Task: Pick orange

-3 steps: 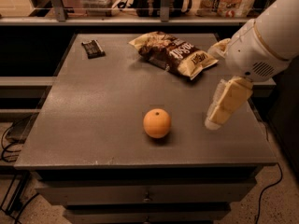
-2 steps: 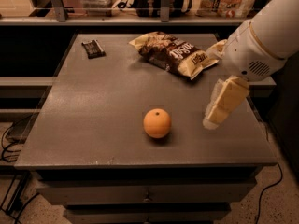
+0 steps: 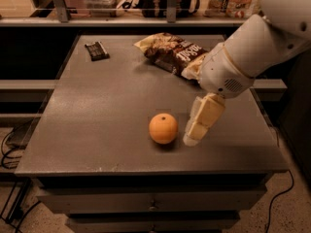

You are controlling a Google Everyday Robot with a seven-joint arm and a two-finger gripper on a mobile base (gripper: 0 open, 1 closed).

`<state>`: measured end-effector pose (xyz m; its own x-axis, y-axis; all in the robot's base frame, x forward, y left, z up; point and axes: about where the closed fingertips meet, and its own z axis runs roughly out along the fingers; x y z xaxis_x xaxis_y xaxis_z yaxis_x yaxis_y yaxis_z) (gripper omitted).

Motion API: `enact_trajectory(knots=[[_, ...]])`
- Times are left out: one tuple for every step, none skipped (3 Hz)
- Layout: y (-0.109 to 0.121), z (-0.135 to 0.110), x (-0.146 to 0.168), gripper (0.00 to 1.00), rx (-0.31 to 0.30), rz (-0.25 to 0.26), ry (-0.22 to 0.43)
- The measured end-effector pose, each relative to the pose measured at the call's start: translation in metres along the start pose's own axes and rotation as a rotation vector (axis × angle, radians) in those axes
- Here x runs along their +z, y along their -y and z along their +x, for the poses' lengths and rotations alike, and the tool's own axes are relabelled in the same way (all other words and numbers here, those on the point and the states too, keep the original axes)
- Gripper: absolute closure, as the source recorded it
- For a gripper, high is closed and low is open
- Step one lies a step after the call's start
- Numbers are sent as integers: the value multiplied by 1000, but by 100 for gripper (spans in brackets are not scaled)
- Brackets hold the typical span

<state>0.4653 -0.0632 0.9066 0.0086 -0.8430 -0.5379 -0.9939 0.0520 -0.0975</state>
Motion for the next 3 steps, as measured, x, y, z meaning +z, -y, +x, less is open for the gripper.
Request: enact_trajectory(knots=[[-11, -15, 28, 0, -6, -67, 63], [-20, -17, 57, 0, 14, -112, 74], [-28, -15, 81, 19, 40, -152, 69]])
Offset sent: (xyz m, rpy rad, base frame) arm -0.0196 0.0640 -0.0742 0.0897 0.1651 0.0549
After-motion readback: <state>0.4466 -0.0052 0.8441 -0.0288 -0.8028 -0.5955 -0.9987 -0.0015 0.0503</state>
